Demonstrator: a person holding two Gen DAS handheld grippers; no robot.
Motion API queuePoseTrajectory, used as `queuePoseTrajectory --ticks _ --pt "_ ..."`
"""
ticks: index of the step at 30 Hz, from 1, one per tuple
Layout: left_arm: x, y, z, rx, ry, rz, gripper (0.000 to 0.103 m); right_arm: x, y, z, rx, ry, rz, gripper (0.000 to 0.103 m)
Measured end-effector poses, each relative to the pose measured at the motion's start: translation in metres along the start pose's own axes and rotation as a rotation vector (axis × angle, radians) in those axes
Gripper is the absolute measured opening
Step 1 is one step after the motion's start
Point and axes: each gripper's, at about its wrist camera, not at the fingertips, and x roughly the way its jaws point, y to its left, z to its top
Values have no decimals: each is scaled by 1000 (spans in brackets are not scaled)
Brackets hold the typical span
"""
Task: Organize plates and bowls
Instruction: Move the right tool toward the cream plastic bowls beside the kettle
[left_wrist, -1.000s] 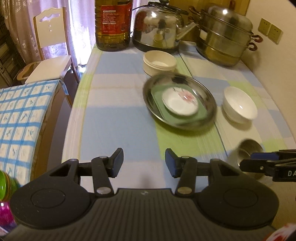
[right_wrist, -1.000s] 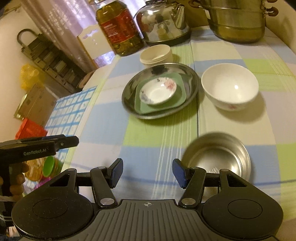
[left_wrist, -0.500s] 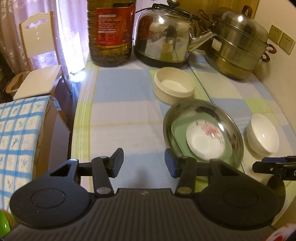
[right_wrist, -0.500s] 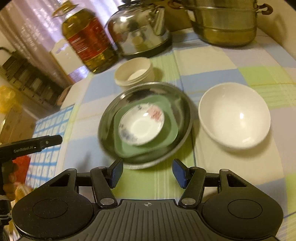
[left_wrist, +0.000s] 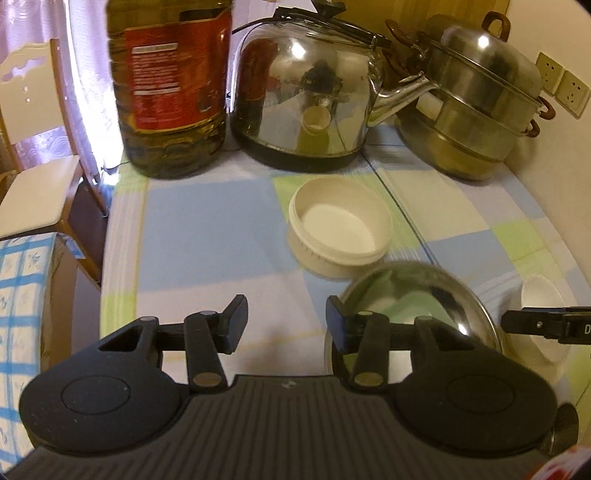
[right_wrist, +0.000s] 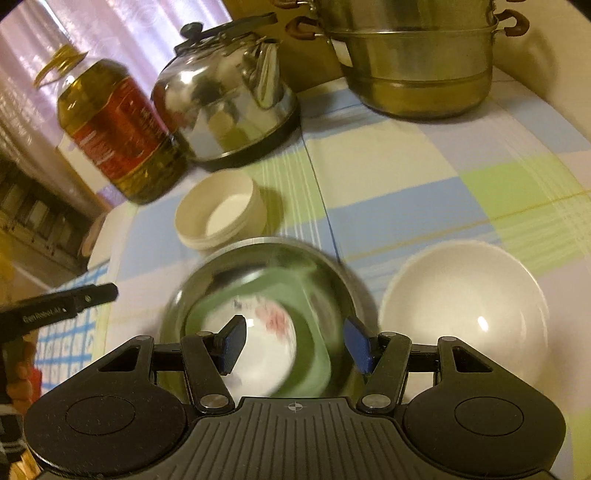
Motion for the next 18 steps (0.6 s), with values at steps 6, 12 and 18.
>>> queuePoseTrajectory --ticks 6,12,18 --pt "29 -1 25 9 -2 -21 41 30 12 29 12 -21 6 59" --pt "54 -2 45 14 0 -34 41 63 25 52 0 -41 8 59" --pt "84 -5 56 15 20 -29 37 96 34 72 1 -67 16 57"
